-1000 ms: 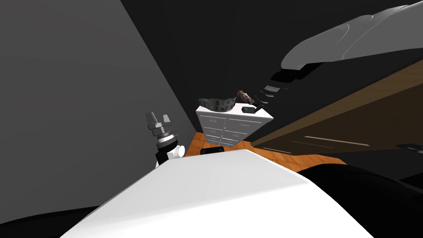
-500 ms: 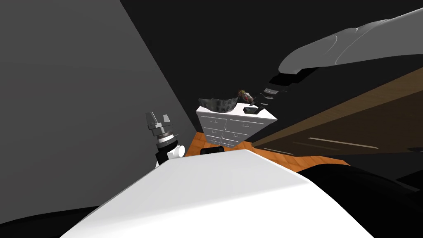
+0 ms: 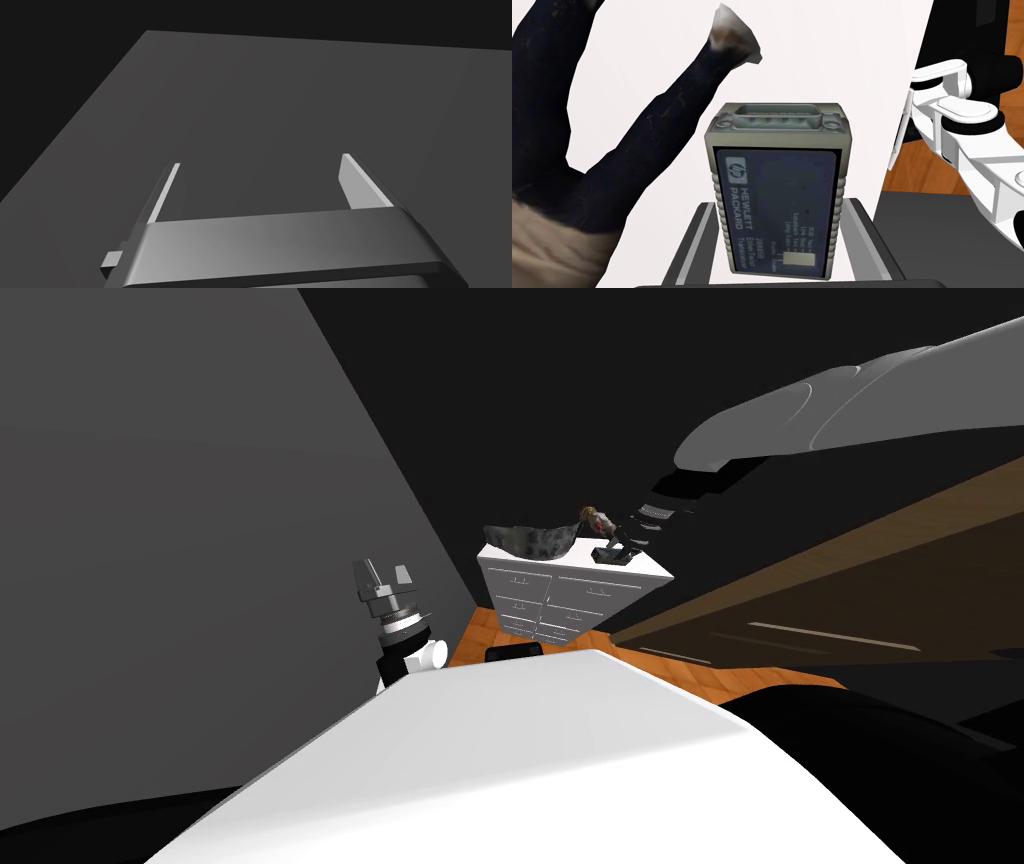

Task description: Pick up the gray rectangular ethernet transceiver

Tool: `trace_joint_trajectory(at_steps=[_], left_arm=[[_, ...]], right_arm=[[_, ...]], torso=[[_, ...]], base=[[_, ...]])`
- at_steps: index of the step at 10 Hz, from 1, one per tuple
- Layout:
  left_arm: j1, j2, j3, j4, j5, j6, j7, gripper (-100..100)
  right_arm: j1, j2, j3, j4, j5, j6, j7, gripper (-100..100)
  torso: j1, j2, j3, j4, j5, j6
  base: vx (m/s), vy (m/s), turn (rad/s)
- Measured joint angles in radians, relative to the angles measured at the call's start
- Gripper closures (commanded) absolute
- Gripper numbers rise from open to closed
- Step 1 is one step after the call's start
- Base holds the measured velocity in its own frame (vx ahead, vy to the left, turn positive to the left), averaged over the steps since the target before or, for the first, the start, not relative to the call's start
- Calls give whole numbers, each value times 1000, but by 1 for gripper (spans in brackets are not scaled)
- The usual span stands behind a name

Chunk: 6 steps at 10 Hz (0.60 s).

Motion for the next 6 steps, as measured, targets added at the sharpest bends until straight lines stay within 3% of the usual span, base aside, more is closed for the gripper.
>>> trace_joint_trajectory(at_steps=[1, 2, 3, 5, 6], left_arm=[[0, 0, 0, 0, 0, 0, 0, 0], [0, 0, 0, 0, 0, 0, 0, 0], [0, 0, 0, 0, 0, 0, 0, 0], [0, 0, 0, 0, 0, 0, 0, 0], [0, 0, 0, 0, 0, 0, 0, 0]], right_arm=[[0, 0, 0, 0, 0, 0, 0, 100], [0, 0, 0, 0, 0, 0, 0, 0], [0, 0, 0, 0, 0, 0, 0, 100], [-19, -20, -15, 10, -8, -28, -11, 100], [-20, -20, -15, 10, -8, -33, -12, 0]], torso=[[0, 0, 0, 0, 0, 0], [0, 0, 0, 0, 0, 0], [0, 0, 0, 0, 0, 0], [-2, 0, 0, 0, 0, 1], [-2, 0, 0, 0, 0, 0]], base=[[0, 0, 0], [0, 0, 0], [8, -32, -87], [10, -36, -38], [0, 0, 0]])
